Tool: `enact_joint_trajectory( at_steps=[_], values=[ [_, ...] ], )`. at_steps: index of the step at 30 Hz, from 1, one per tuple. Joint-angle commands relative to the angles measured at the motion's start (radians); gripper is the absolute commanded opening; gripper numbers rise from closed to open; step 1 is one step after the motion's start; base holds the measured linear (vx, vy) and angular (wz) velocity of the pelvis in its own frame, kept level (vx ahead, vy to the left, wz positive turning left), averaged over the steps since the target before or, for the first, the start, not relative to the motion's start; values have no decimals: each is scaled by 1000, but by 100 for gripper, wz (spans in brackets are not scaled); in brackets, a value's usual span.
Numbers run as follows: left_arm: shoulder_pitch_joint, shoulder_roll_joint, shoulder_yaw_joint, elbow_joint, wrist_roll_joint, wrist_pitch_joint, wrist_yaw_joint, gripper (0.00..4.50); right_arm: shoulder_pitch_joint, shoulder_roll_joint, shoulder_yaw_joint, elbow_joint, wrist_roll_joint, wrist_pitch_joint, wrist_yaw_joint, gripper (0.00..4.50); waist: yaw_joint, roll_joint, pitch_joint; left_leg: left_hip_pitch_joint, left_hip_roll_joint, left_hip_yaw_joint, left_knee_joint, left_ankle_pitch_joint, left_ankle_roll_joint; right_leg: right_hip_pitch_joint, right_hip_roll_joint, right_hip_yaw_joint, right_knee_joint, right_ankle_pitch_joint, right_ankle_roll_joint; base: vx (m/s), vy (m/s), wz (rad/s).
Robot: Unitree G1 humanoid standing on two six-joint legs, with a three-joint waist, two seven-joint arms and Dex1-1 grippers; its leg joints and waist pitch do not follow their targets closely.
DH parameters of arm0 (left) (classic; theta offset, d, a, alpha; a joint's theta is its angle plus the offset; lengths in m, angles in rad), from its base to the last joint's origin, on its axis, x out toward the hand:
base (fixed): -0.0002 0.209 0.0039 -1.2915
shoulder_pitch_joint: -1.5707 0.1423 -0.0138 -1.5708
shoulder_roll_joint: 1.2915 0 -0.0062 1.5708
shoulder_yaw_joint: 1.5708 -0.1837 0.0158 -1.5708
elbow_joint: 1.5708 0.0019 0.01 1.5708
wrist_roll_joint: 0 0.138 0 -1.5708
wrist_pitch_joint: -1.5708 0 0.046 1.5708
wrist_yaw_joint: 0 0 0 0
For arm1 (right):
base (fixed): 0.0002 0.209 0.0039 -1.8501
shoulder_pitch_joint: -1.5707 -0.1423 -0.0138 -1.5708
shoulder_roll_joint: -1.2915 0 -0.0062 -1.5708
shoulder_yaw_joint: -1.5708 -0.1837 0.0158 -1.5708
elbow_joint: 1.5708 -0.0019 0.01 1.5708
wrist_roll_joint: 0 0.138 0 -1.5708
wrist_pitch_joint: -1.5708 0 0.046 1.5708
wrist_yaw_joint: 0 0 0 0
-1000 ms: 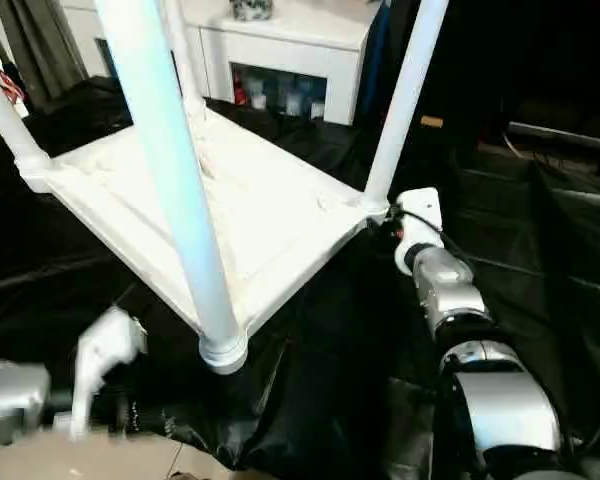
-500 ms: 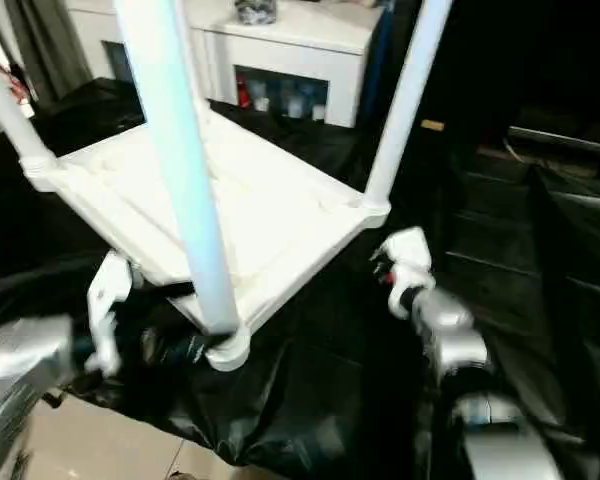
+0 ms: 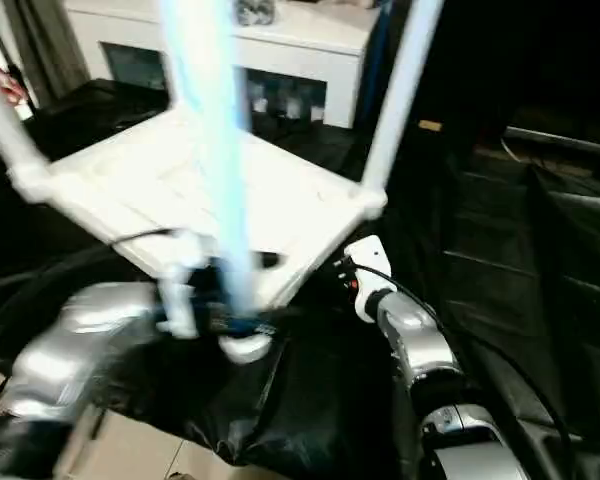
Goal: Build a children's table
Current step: Rotate table base
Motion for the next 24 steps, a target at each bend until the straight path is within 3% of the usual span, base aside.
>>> enact_joint_trajectory(
  at_steps=[1, 4, 5, 7, 10, 13, 15, 16, 17, 18, 20, 24],
  values=[
    [-23, -27, -54, 5, 14, -10, 1, 447, -34, 17, 11, 6, -4, 10, -6, 378, 2, -3, -67, 11, 34, -16, -71, -224, 12, 46, -45, 40, -66, -231, -222, 0, 0, 0],
    [-64, -90, -112, 68, 61, -47, 28, 447, -42, 21, 11, 11, -6, 14, -18, 378, 4, -4, -69, 12, 35, -17, -69, -207, 19, 47, -46, 40, -65, -204, -230, 0, 0, 0],
    [-71, -100, -117, 83, 71, -58, 34, 447, -42, 22, 10, 10, -7, 15, -20, 378, 2, -2, -69, 7, 34, -17, -69, -194, 24, 51, -44, 38, -64, -185, -230, 0, 0, 0],
    [-106, -135, -127, 151, 104, -98, 63, 447, -44, 24, 8, 12, -10, 15, -28, 378, 2, 2, -72, 11, 34, -16, -66, -193, 27, 50, -44, 38, -61, -159, -239, 0, 0, 0],
    [-154, -190, -130, 241, 136, -147, 111, 447, -44, 26, 0, 16, -12, 15, -35, 378, 2, 0, -72, 11, 32, -15, -64, -192, 37, 52, -44, 38, -64, -145, -249, 0, 0, 0],
    [-175, -222, -134, 283, 150, -164, 131, 447, -41, 28, -3, 18, -12, 12, -35, 378, 4, 4, -72, 9, 33, -17, -65, -198, 42, 56, -46, 37, -64, -145, -257, 0, 0, 0],
    [-183, -236, -138, 304, 165, -185, 150, 447, -39, 28, -3, 18, -12, 12, -36, 378, 3, 1, -73, 10, 34, -17, -64, -203, 48, 55, -47, 36, -66, -151, -257, 0, 0, 0],
    [-208, -282, -139, 388, 212, -260, 224, 447, -36, 27, -7, 21, -15, 9, -52, 378, 2, 9, -71, 12, 34, -16, -65, -212, 51, 51, -43, 36, -72, -156, -257, 0, 0, 0],
    [-208, -282, -139, 388, 212, -260, 224, 447, -36, 27, -7, 21, -15, 9, -52, 378, 4, 6, -72, 16, 34, -16, -64, -226, 46, 51, -44, 36, -72, -161, -257, 0, 0, 0],
    [-220, -291, -136, 422, 225, -277, 242, 447, -37, 23, -14, 23, -13, 8, -56, 378, 7, 10, -72, 14, 35, -18, -64, -226, 44, 54, -46, 35, -70, -163, -258, 0, 0, 0],
    [-223, -293, -129, 434, 226, -283, 251, 447, -37, 18, -21, 24, -10, 7, -57, 378, 5, 8, -72, 10, 34, -19, -65, -232, 43, 56, -47, 34, -71, -176, -253, 0, 0, 0],
    [-243, -262, -88, 490, 241, -341, 257, 447, -30, -27, -54, 15, 2, 5, -49, 378, 8, 13, -74, 12, 32, -18, -63, -227, 53, 55, -46, 33, -71, -163, -257, 0, 0, 0]
  ],
)
